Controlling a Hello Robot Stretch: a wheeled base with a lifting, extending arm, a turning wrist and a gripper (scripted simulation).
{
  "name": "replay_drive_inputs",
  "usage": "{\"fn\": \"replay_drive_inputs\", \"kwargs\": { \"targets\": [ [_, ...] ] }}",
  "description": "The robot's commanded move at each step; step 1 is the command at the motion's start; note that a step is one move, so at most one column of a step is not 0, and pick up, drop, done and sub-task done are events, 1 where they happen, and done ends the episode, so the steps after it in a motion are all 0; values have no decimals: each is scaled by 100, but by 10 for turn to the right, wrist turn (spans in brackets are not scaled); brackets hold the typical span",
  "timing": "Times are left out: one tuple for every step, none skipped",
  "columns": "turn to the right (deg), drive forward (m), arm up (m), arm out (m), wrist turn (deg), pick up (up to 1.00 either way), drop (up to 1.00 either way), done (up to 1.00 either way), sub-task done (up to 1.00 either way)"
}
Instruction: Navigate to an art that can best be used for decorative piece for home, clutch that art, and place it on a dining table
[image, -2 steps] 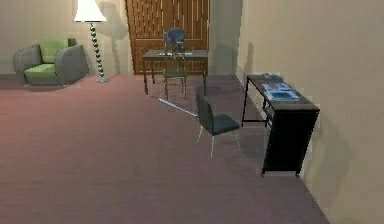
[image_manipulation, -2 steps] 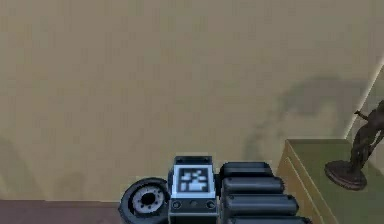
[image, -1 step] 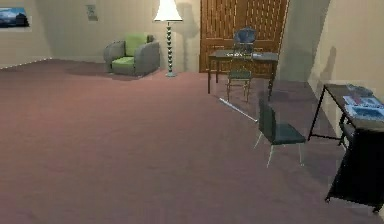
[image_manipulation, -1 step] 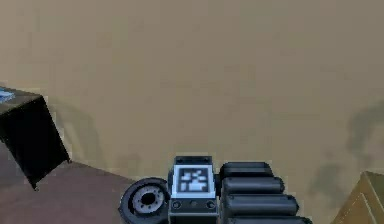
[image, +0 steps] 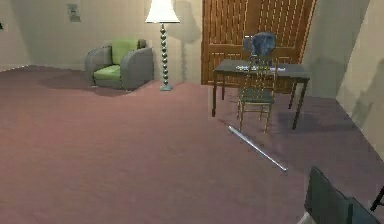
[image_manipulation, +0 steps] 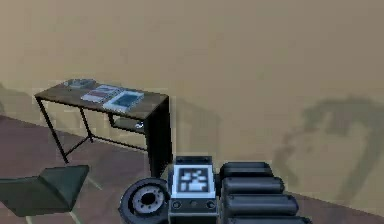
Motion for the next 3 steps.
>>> {"fn": "replay_drive_inputs", "kwargs": {
  "targets": [
    [0, 100, 0, 0, 0, 0, 0, 0, 0],
    [-30, 0, 0, 0, 0, 0, 0, 0, 0],
    [-30, 0, 0, 0, 0, 0, 0, 0, 0]
  ]
}}
